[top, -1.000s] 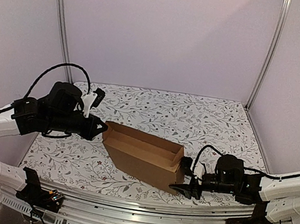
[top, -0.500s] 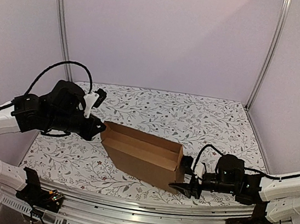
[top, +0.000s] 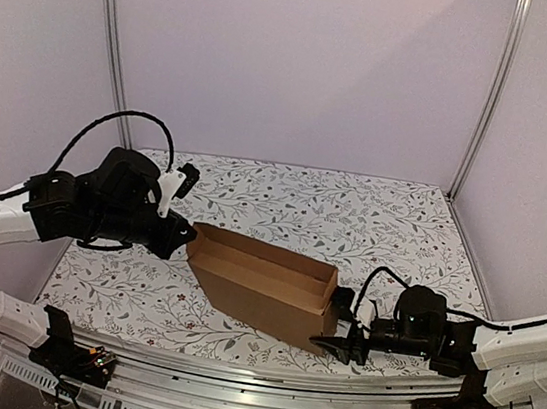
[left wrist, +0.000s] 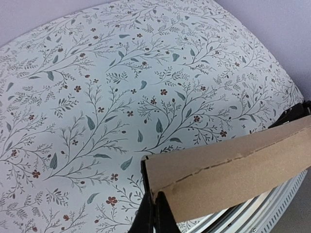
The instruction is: Fold the paper box
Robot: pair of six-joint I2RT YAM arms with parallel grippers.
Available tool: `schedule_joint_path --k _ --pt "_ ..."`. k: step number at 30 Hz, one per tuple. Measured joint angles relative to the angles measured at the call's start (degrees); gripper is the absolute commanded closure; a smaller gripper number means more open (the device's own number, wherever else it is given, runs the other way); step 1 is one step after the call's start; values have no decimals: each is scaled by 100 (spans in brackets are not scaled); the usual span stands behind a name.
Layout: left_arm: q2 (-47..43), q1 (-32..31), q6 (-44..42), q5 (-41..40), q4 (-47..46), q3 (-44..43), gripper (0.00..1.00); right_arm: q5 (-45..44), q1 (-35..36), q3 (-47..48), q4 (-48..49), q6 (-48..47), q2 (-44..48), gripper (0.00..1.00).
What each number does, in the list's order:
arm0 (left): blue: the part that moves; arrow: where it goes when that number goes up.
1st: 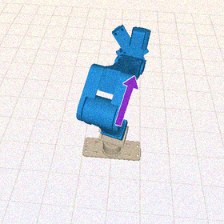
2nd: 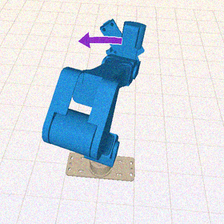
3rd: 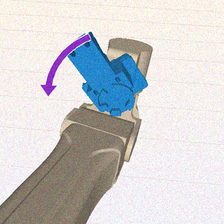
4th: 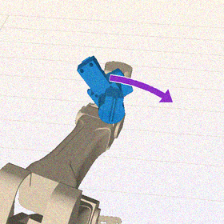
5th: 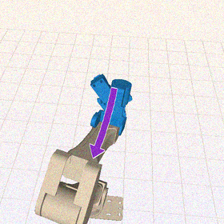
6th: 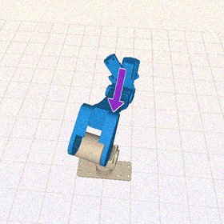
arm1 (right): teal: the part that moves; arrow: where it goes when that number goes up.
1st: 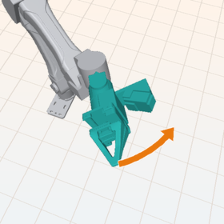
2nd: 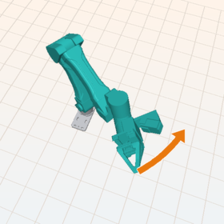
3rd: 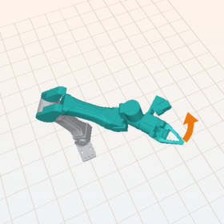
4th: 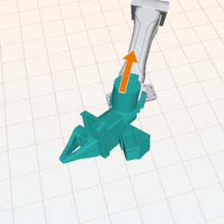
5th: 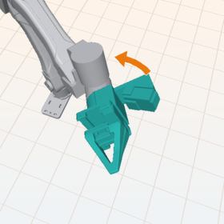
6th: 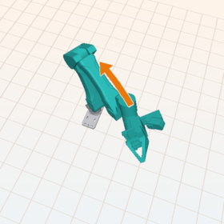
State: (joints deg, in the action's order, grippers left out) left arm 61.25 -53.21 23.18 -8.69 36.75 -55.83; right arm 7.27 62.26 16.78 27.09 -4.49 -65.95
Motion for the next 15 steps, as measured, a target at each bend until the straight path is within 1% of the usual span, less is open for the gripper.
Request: schedule_joint_path --k 9,15 --pt "-103 -332 267 -361 -446 332 100 -192 -2 -111 46 127 0 33" --pt "-138 -529 350 -544 -522 498 100 -431 -15 -223 140 361 2 28"
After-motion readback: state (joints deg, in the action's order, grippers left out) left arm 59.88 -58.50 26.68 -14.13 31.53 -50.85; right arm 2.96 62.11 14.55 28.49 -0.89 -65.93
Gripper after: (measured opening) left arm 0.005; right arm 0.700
